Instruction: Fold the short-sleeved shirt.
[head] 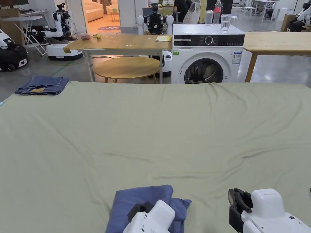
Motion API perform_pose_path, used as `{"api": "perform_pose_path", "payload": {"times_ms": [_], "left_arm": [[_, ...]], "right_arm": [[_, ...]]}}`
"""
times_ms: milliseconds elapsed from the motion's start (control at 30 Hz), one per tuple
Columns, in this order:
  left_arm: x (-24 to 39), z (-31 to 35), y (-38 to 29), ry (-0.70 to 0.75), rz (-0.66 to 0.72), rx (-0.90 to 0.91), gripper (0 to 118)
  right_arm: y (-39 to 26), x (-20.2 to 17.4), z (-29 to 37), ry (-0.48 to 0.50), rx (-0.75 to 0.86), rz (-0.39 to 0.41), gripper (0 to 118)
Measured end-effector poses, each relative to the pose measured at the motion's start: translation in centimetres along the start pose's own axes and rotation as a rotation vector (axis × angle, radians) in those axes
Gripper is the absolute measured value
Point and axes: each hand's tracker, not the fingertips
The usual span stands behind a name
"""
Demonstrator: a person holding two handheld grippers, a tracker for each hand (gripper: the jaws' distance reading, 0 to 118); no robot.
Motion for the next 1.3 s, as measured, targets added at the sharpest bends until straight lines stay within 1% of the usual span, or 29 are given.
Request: {"api": "perform_pose_path", "payload": {"times_ms": [33,67,100,133,167,200,267,300,333,367,400,433,467,533,567,600,667,767,867,933,1033,1067,1100,1133,1167,1200,1233,1267,1300], "left_arm": [[-1.3,0.9,0.4,-0.072,0.104,0.008,73],[-2.9,2.2,1.0,-0.159,0.213,0.050,67],[-4.2,3.4,1.5,-0.219,0.308,0.087,74],[-5.7,4.7,1.7,-0.268,0.410,0.142,84],[-7.1,5.7,2.2,-0.304,0.495,0.202,96],[-8.3,6.3,2.4,-0.316,0.545,0.230,100],[-10.6,6.0,2.4,-0.296,0.614,0.229,100],[-11.3,5.3,1.9,-0.296,0.640,0.179,100],[-11.6,4.2,1.4,-0.308,0.676,0.119,94],[-12.0,3.1,0.6,-0.319,0.726,0.077,66],[-12.3,2.1,-0.2,-0.364,0.784,0.055,37],[-12.1,1.0,-0.9,-0.414,0.838,0.024,17],[-11.3,-0.1,-1.4,-0.462,0.878,-0.011,13],[-9.3,-1.8,-2.1,-0.569,0.904,-0.063,13],[-8.5,-2.4,-2.1,-0.618,0.895,-0.082,13],[-7.0,-3.2,-2.1,-0.706,0.886,-0.116,13],[-4.7,-4.5,-2.0,-0.762,0.866,-0.142,13],[-3.1,-5.2,-1.8,-0.723,0.859,-0.130,13],[-4.0,-4.4,-1.5,-0.717,0.874,-0.114,13],[-4.8,-3.2,-1.3,-0.700,0.857,-0.084,13],[-6.9,-0.8,-1.9,-0.693,0.870,-0.024,13],[-7.8,0.0,-2.4,-0.682,0.881,-0.005,13],[-8.7,0.4,-3.1,-0.674,0.896,0.011,15],[-9.8,0.8,-4.0,-0.662,0.916,0.023,27],[-10.9,1.0,-4.9,-0.644,0.945,0.030,57],[-12.1,1.1,-6.0,-0.625,0.971,0.027,83],[-13.0,1.0,-7.0,-0.604,0.995,0.026,100],[-14.2,0.9,-8.4,-0.604,1.039,0.051,110],[-15.1,0.8,-9.3,-0.595,1.078,0.050,111]], "right_arm": [[0.0,0.0,0.0,0.000,0.000,0.000,6],[0.0,0.1,-0.1,0.004,-0.002,-0.004,6],[0.0,0.2,-0.2,0.010,-0.007,-0.015,6],[0.0,0.3,-0.4,0.017,-0.012,-0.029,6],[-0.1,0.2,-0.4,0.020,-0.011,-0.036,6],[-0.1,0.1,-0.5,0.020,-0.012,-0.036,6],[-0.2,-0.2,-0.6,0.024,-0.017,-0.032,6],[-0.3,-0.3,-0.6,0.028,-0.018,-0.031,6],[-0.4,-0.5,-0.6,0.032,-0.021,-0.031,6],[-0.4,-0.6,-0.7,0.036,-0.025,-0.030,6],[-0.4,-0.7,-0.7,0.039,-0.027,-0.031,6],[-0.5,-0.8,-0.7,0.041,-0.027,-0.032,6],[-0.5,-0.8,-0.8,0.045,-0.031,-0.034,6],[-0.4,-0.8,-0.9,0.051,-0.038,-0.041,6],[-0.4,-0.9,-1.0,0.051,-0.039,-0.041,6],[-0.3,-0.9,-1.0,0.051,-0.041,-0.041,6],[-0.1,-0.7,-1.1,0.066,-0.050,-0.045,6],[-0.1,-0.8,-1.1,0.070,-0.056,-0.045,6],[-0.1,-0.9,-1.4,0.097,-0.075,-0.070,6],[0.1,-1.3,-2.0,0.147,-0.097,-0.125,6],[0.1,-3.0,-4.3,0.265,-0.151,-0.211,6],[-0.4,-3.7,-5.5,0.322,-0.174,-0.263,6],[-0.9,-4.0,-6.3,0.366,-0.194,-0.307,6],[-1.7,-4.3,-7.2,0.408,-0.218,-0.362,6],[-2.5,-4.5,-8.1,0.441,-0.245,-0.400,6],[-3.5,-4.6,-8.9,0.466,-0.279,-0.425,6],[-4.3,-4.7,-9.4,0.491,-0.311,-0.439,6],[-5.4,-4.6,-10.3,0.533,-0.374,-0.458,6],[-6.3,-4.5,-10.9,0.536,-0.427,-0.472,6]]}}
